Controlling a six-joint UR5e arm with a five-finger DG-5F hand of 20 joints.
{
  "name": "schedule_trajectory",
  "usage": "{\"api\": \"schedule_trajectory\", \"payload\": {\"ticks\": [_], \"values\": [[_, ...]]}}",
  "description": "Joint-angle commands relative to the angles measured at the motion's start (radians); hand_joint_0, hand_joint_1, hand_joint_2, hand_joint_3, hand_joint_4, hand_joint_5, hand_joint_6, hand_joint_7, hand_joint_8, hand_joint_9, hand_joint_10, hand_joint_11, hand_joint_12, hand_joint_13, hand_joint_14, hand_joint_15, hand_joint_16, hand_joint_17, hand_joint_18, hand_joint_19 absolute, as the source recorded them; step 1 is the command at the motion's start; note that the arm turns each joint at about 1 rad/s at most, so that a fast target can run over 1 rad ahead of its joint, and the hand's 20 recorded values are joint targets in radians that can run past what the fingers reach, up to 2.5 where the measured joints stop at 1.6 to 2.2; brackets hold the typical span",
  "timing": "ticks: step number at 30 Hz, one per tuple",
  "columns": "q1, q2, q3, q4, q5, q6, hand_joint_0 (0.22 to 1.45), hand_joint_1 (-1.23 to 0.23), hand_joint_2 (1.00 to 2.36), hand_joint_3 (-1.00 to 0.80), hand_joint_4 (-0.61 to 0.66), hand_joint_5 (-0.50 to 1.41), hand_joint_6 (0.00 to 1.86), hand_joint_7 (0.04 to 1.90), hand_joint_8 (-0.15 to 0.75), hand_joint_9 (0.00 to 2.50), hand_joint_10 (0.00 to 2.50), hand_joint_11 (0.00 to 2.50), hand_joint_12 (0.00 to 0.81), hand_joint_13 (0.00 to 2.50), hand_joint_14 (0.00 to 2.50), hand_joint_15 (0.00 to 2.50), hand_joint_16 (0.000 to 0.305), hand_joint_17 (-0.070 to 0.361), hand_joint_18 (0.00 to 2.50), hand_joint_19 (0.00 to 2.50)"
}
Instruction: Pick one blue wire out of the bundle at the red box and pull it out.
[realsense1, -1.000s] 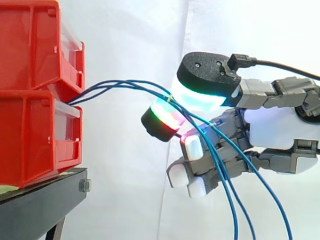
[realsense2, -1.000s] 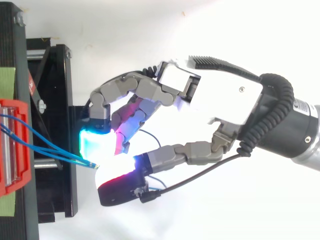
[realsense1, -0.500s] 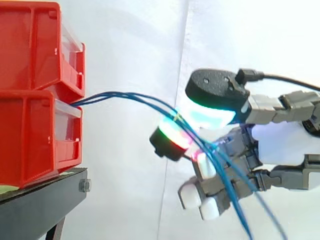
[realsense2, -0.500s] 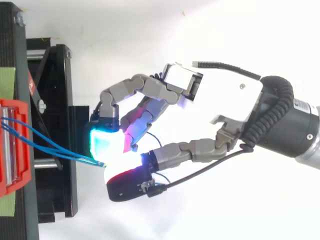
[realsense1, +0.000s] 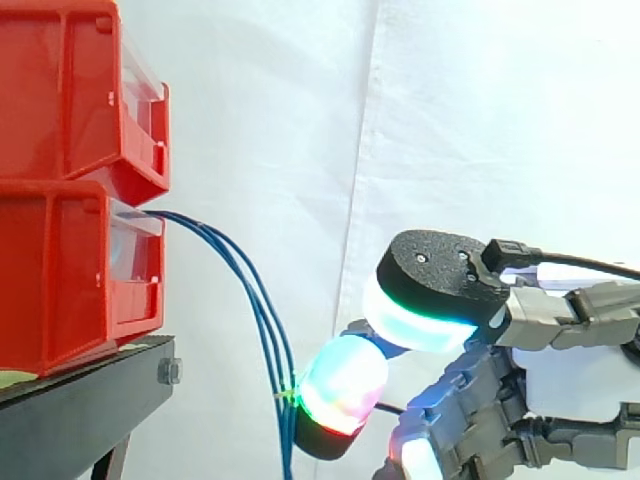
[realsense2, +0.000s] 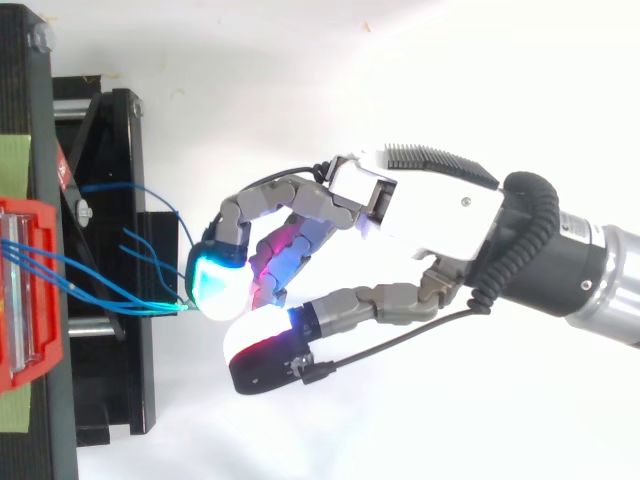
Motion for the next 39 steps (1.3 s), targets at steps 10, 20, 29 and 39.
{"api": "schedule_trajectory", "payload": {"ticks": [10,20,29,39], "values": [[0.002,-0.043,0.001,0.139,-0.001,-0.121,0.48,-0.62,1.00,-0.50,0.24,-0.06,0.50,1.21,0.324,1.13,0.01,0.49,0.433,0.85,0.02,0.55,0.055,0.124,0.73,0.60],[0.004,-0.088,0.046,0.171,-0.002,-0.125,0.54,-0.67,1.01,-0.41,0.16,-0.06,0.50,1.34,0.316,1.14,0.02,0.54,0.414,0.85,0.02,0.57,0.050,0.113,0.71,0.63],[0.006,-0.088,0.049,0.180,-0.004,-0.123,0.58,-0.74,1.02,-0.20,0.11,-0.18,0.86,0.98,0.324,1.04,0.02,0.64,0.419,0.84,0.02,0.58,0.050,0.113,0.73,0.61],[0.006,-0.088,0.059,0.171,-0.004,-0.114,0.58,-0.73,1.02,-0.06,0.07,-0.18,0.93,0.95,0.350,1.06,0.02,0.64,0.445,0.87,0.02,0.57,0.056,0.127,0.78,0.58]]}}
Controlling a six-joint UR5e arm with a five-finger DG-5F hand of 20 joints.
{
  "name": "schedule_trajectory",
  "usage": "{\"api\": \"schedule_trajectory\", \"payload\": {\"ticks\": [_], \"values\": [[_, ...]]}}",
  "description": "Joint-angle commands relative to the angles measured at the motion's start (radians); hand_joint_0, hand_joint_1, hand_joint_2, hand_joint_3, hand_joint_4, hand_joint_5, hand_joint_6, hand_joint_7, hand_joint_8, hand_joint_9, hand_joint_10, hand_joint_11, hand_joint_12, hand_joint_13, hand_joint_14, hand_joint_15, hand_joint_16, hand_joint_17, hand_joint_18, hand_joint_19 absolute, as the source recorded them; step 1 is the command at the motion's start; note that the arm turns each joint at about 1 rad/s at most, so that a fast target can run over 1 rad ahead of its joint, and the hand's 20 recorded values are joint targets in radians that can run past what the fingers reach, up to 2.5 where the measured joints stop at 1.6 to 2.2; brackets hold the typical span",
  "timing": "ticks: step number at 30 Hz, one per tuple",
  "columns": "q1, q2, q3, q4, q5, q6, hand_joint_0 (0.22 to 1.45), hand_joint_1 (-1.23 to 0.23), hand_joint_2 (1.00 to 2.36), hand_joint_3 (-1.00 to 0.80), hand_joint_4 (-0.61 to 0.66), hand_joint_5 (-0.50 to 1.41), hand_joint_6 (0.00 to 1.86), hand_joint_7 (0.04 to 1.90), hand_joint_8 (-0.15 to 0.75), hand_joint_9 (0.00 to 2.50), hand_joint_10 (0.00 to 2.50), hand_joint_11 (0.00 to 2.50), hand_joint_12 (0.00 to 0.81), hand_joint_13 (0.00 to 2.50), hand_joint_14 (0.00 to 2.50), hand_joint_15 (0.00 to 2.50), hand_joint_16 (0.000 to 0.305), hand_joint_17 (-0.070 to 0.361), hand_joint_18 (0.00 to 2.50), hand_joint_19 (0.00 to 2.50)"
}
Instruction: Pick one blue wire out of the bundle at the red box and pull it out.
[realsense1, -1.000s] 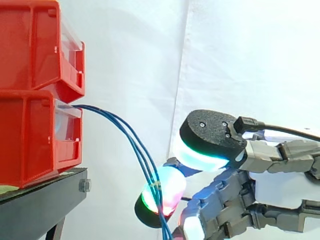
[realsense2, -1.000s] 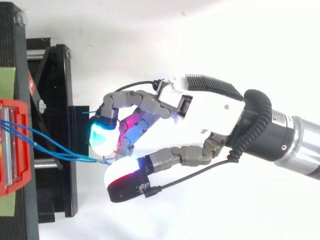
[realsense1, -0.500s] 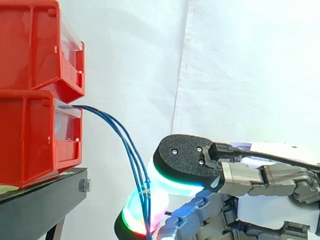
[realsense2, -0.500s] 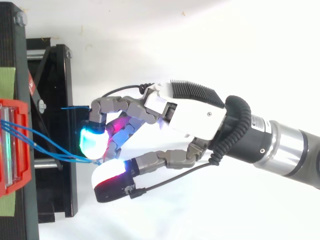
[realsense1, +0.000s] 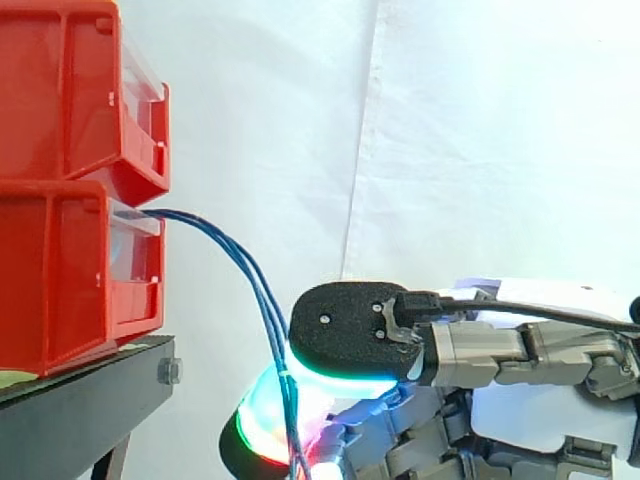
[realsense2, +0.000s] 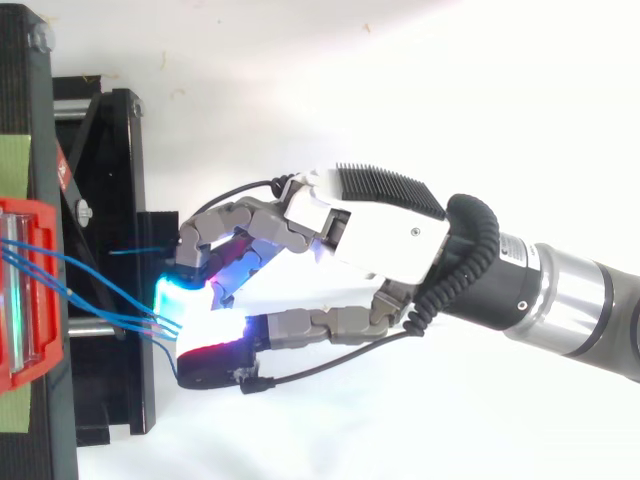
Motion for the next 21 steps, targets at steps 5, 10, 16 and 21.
{"api": "schedule_trajectory", "payload": {"ticks": [5,10,16,21], "values": [[0.000,0.000,0.022,-0.018,0.001,0.009,0.60,-0.74,1.01,0.03,-0.01,-0.17,0.95,1.00,0.362,1.10,0.01,0.66,0.457,0.89,0.02,0.57,0.059,0.132,0.81,0.57],[0.000,0.002,0.033,-0.031,0.001,0.031,0.62,-0.76,1.01,0.08,-0.09,-0.16,0.96,1.07,0.364,1.13,0.01,0.66,0.454,0.91,0.02,0.57,0.058,0.131,0.83,0.57],[-0.001,0.014,0.059,-0.070,-0.002,0.097,0.64,-0.77,1.01,0.12,-0.18,-0.14,0.96,1.11,0.360,1.18,0.01,0.68,0.449,0.93,0.02,0.58,0.057,0.128,0.84,0.56],[0.000,0.074,0.062,-0.182,-0.001,0.129,0.65,-0.80,1.01,0.15,-0.26,-0.13,0.95,1.13,0.351,1.23,0.02,0.66,0.446,0.95,0.02,0.57,0.057,0.129,0.86,0.56]]}}
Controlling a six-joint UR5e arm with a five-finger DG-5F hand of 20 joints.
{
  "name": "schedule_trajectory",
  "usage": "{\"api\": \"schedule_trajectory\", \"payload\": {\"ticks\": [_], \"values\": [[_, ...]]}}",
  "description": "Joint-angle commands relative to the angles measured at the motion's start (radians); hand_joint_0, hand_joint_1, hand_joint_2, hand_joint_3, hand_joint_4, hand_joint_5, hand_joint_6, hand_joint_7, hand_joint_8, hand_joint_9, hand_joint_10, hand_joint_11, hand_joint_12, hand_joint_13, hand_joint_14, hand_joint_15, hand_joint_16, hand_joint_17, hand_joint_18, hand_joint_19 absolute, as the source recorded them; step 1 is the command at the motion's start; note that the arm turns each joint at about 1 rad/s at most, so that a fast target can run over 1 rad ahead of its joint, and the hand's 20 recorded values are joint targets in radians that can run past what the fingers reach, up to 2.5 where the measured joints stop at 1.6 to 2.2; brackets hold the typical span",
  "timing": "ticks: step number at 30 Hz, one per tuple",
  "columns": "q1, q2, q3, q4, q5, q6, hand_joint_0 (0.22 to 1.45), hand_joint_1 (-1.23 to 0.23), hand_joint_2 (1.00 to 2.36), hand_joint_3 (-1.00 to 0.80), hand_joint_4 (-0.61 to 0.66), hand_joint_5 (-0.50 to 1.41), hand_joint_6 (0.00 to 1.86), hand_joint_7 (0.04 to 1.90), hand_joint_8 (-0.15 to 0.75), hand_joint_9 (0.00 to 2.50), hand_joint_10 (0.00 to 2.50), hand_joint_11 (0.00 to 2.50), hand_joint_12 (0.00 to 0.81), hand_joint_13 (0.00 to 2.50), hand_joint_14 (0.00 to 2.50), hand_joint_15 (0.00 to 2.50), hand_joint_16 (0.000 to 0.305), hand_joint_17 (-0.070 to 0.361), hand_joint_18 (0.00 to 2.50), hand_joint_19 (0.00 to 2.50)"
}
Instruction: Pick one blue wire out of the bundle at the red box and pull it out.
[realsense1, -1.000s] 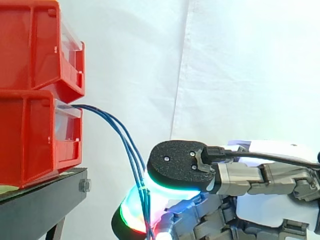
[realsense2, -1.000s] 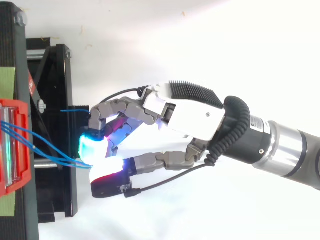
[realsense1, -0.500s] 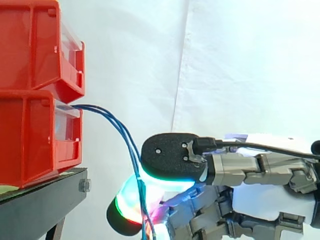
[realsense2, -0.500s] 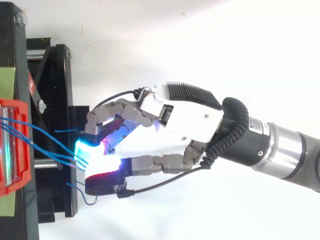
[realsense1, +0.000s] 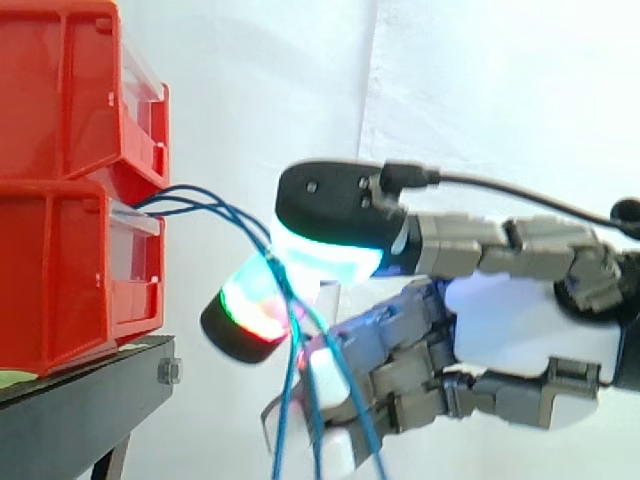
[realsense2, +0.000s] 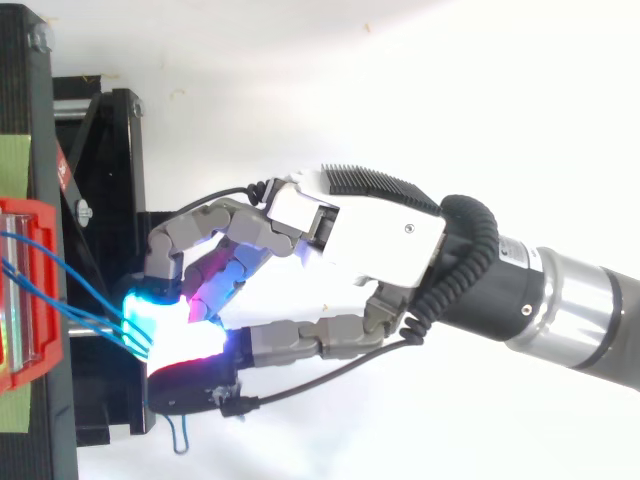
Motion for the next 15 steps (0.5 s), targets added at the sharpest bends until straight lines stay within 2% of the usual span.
{"api": "schedule_trajectory", "payload": {"ticks": [1,5,9,15], "values": [[0.000,0.052,0.003,-0.094,0.002,0.018,0.65,-0.81,1.00,0.17,-0.28,-0.12,0.95,1.14,0.346,1.26,0.02,0.66,0.449,0.96,0.02,0.57,0.058,0.130,0.87,0.55],[0.000,0.069,0.006,-0.134,0.002,0.035,0.65,-0.83,1.03,0.18,-0.31,-0.11,0.94,1.17,0.342,1.29,0.01,0.66,0.449,0.97,0.02,0.57,0.057,0.129,0.88,0.55],[-0.004,0.072,0.023,-0.158,-0.001,0.098,0.65,-0.83,1.04,0.18,-0.31,-0.11,0.94,1.17,0.333,1.30,0.01,0.66,0.450,0.97,0.02,0.57,0.057,0.129,0.88,0.55],[-0.007,0.072,0.067,-0.263,-0.001,0.156,0.65,-0.83,1.04,0.17,-0.30,-0.11,0.94,1.15,0.335,1.30,0.01,0.67,0.452,0.98,0.02,0.58,0.057,0.129,0.88,0.55]]}}
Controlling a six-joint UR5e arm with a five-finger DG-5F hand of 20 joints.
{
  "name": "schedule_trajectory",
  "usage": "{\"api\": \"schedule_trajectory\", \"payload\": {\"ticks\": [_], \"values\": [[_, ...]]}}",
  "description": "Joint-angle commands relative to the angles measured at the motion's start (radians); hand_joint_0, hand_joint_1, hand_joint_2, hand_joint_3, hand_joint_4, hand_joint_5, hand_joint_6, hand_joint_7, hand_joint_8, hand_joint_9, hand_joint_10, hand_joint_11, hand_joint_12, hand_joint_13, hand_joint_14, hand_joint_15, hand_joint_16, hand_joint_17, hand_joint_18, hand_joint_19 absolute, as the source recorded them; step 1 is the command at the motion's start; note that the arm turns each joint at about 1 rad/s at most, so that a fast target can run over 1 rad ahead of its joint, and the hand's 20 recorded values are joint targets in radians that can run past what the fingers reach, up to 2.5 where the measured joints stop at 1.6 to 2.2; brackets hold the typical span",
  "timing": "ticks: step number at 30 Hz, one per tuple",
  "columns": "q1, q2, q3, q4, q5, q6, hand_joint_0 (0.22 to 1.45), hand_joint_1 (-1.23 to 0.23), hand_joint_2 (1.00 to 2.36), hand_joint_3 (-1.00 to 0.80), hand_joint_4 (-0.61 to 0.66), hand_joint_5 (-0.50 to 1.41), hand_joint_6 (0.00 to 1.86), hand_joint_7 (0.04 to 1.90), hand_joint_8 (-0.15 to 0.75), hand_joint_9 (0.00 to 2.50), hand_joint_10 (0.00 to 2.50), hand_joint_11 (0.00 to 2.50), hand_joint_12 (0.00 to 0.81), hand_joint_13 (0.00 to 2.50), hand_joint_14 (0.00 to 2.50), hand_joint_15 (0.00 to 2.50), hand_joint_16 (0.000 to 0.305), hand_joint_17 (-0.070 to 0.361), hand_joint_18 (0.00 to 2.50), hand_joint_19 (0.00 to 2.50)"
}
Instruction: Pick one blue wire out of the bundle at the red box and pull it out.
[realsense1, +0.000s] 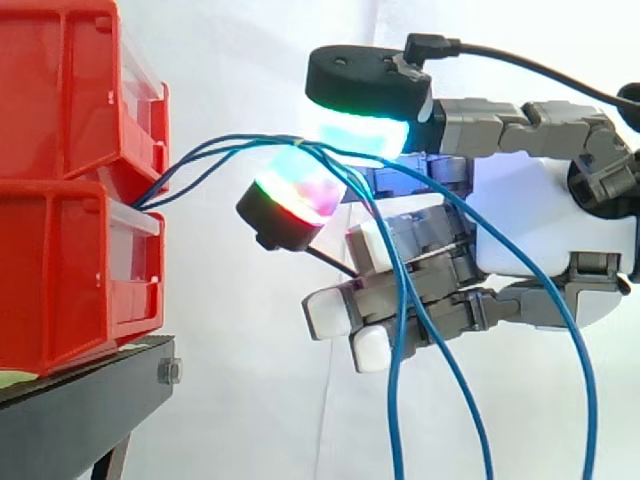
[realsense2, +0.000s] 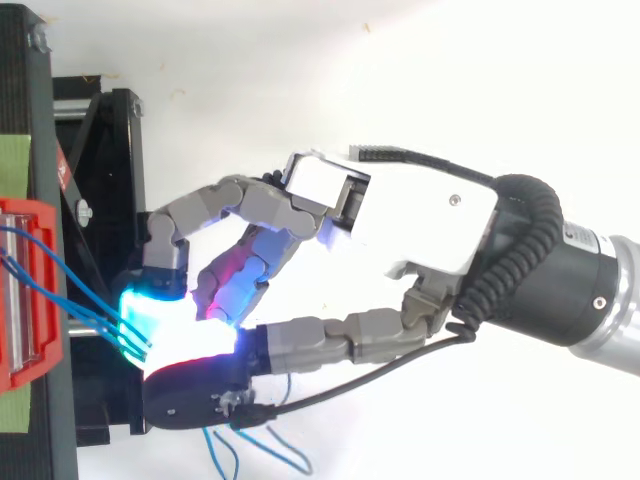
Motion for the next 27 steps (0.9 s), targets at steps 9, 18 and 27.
{"api": "schedule_trajectory", "payload": {"ticks": [9,18,27], "values": [[-0.003,-0.003,0.054,-0.166,0.000,0.045,0.64,-0.83,1.03,0.15,-0.27,-0.11,0.94,1.13,0.335,1.29,0.02,0.66,0.454,0.97,0.02,0.57,0.058,0.130,0.88,0.56],[0.005,-0.006,-0.048,-0.042,0.003,-0.083,0.52,-0.68,1.01,-0.34,0.03,-0.13,0.86,0.94,0.327,1.17,0.02,0.68,0.424,0.86,0.02,0.59,0.053,0.119,0.72,0.63],[0.014,-0.020,-0.095,0.095,0.018,-0.209,0.50,-0.65,1.00,-0.45,0.11,-0.09,0.64,1.08,0.336,1.14,0.02,0.62,0.434,0.85,0.02,0.58,0.055,0.124,0.72,0.62]]}}
